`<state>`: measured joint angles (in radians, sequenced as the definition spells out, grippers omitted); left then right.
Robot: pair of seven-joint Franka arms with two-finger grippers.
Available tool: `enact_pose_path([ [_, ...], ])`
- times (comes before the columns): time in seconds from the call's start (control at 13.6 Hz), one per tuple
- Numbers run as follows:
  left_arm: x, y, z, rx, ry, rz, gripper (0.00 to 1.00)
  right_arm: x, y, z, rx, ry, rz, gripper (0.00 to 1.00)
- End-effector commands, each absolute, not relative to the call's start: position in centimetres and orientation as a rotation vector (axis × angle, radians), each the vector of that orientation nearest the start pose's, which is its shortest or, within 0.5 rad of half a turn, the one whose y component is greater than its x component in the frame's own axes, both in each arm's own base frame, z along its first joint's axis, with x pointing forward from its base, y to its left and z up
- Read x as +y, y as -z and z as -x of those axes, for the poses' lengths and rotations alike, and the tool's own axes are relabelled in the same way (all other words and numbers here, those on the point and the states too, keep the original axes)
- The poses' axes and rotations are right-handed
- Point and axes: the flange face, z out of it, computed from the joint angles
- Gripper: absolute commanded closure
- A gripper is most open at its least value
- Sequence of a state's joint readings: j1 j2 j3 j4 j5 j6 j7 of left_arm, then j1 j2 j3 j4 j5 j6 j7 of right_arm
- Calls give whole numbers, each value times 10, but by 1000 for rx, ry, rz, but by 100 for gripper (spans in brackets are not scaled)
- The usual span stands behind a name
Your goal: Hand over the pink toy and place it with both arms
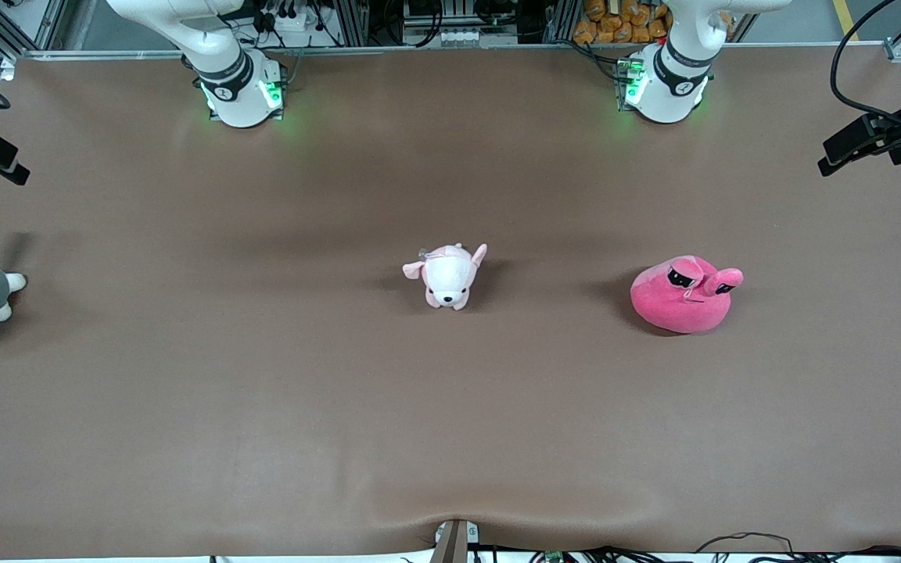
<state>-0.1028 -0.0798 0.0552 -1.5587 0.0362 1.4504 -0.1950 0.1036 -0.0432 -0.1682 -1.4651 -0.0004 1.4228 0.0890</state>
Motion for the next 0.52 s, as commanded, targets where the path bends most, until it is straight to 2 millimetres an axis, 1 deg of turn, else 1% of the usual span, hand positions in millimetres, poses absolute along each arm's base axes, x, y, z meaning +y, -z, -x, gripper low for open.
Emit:
enact_pose_path([
  [0.0,-17,-670,-515,-214,-36,3081,0,-38,-685,-515,237,18,3130,0],
  [0.15,-14,-674,-515,-214,-25,3082,0,-38,-685,-515,237,18,3130,0],
  [0.44,-11,-671,-517,-221,-32,3082,0,-39,-685,-515,233,18,3132,0],
])
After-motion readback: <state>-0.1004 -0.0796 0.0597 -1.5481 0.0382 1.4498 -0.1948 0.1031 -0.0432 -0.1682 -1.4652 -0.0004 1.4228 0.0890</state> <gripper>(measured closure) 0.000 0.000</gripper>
